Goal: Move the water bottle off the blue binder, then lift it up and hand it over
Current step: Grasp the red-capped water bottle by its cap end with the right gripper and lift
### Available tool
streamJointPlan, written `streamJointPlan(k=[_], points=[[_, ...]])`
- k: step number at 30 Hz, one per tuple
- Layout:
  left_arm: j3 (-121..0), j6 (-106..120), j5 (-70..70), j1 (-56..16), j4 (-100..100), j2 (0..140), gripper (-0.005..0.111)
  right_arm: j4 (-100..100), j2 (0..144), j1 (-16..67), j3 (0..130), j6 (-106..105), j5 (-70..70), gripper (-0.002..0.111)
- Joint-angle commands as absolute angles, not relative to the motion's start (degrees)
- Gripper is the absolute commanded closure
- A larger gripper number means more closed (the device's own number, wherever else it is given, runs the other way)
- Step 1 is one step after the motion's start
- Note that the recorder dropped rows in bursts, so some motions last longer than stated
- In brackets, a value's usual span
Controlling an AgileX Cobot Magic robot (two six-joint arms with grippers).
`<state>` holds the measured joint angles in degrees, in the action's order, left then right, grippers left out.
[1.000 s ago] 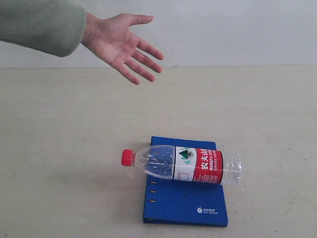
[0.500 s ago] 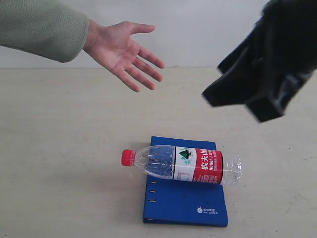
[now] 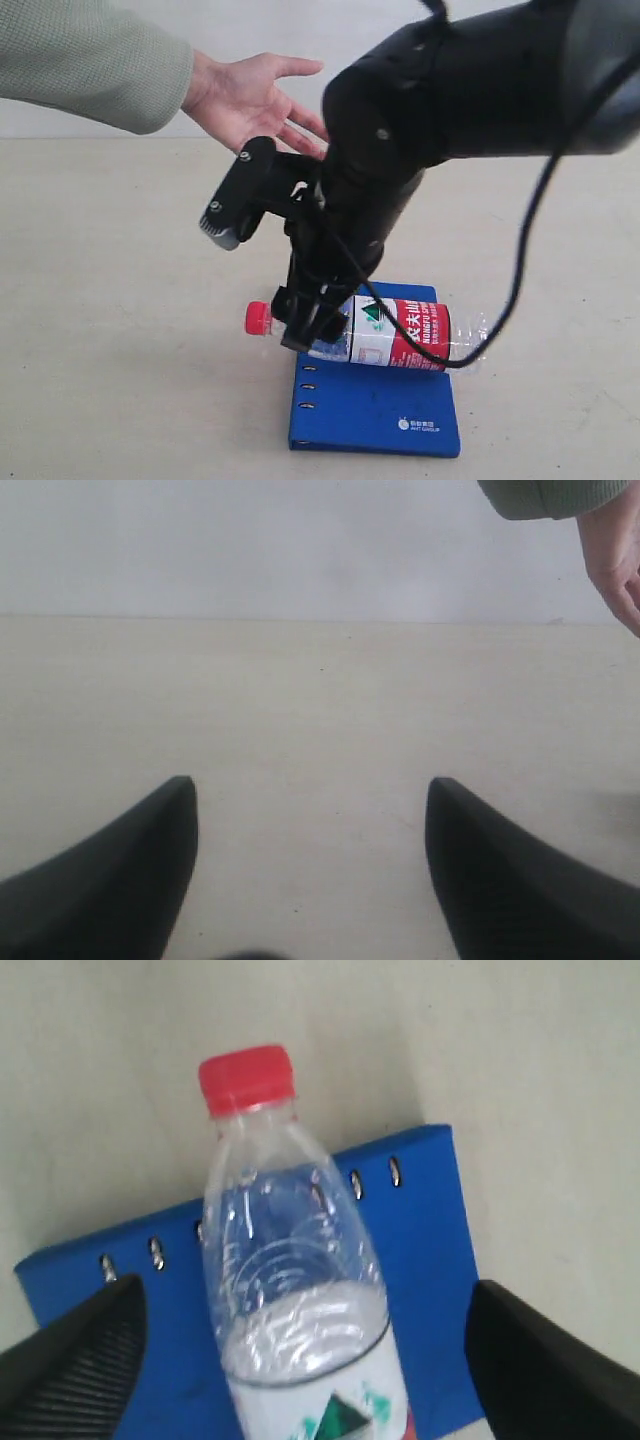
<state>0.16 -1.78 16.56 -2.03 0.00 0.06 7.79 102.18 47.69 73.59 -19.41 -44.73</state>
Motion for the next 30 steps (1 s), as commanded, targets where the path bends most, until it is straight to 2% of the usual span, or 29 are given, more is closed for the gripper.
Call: streamJointPlan(k=[1,8,21,30], points=[[0.0,-1.59,16.31,-1.89,0.0,0.0,0.045,9.42,107.82,47.99,80.43,-18.29,-45.25,0.03],[0.0,-1.59,16.31,-1.89,0.0,0.0,0.045,4.47,114.59,47.99,86.38,-24.74,-47.4,0.03],[0.0,-1.59,16.31,-1.89,0.0,0.0,0.045,2.02,118.63,47.99,86.39,-30.1,-41.21,0.03],[0.0,-1.59,16.31,-1.89,0.0,0.0,0.045,3.79,121.34,47.99,86.39,-29.85,-41.82,0.03]])
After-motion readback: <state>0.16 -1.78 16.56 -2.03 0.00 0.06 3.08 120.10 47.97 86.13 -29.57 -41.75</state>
